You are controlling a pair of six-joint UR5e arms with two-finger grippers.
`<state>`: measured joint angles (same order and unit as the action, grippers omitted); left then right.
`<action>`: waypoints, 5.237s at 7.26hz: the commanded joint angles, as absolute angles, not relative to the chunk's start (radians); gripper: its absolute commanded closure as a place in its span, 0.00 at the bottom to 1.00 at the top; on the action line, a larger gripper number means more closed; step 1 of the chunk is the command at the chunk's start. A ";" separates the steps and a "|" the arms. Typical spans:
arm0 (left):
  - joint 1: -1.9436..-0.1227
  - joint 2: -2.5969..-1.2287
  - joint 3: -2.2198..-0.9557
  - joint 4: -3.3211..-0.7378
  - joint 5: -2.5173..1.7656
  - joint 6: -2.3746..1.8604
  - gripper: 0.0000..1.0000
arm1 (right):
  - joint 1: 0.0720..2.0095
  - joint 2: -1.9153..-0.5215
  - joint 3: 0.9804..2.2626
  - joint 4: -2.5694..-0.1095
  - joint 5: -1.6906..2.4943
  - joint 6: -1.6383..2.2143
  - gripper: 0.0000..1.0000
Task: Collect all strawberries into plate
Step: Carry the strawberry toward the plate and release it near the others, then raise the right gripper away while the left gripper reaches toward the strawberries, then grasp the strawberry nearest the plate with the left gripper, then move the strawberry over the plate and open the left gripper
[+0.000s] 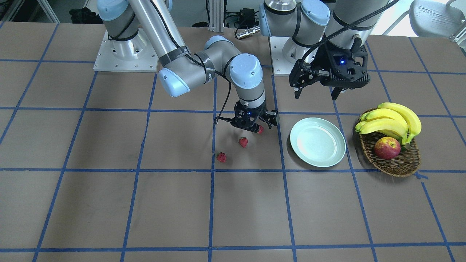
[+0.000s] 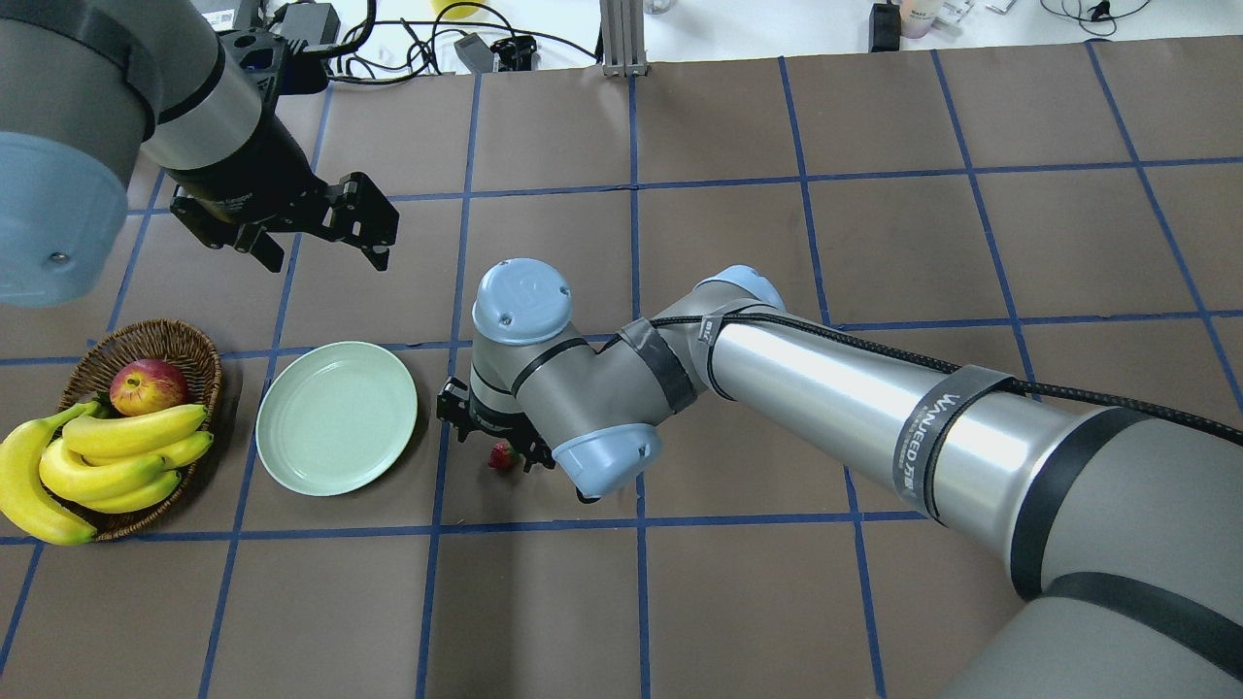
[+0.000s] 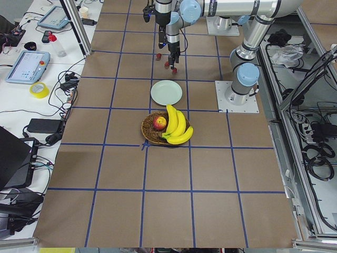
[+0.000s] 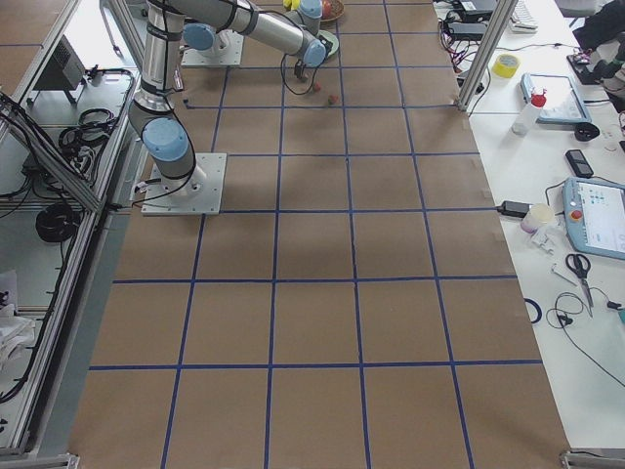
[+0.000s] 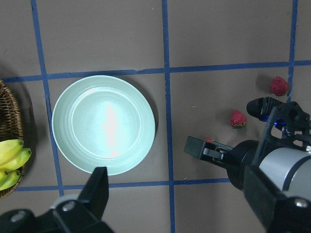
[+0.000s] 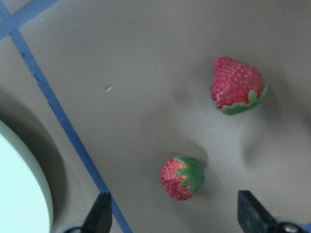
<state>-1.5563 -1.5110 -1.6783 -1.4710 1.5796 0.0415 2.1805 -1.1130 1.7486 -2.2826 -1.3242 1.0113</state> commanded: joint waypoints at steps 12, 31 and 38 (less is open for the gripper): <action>-1.680 -1.699 -2.087 -1.074 1.503 -0.071 0.00 | 1.766 -1.611 1.535 -1.686 -1.617 0.166 0.00; -1.505 -1.879 -1.807 -1.296 1.738 -0.124 1.00 | 1.491 -1.718 1.589 -1.643 -1.567 -0.054 0.00; -1.482 -1.907 -1.839 -1.243 1.576 -0.194 0.00 | 1.502 -1.713 1.554 -1.535 -1.511 -0.117 0.00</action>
<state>-1.4691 -1.9251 -1.8464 -1.2445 1.6916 -0.1553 1.5017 -1.7141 1.5526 -1.5272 -1.5141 -0.1324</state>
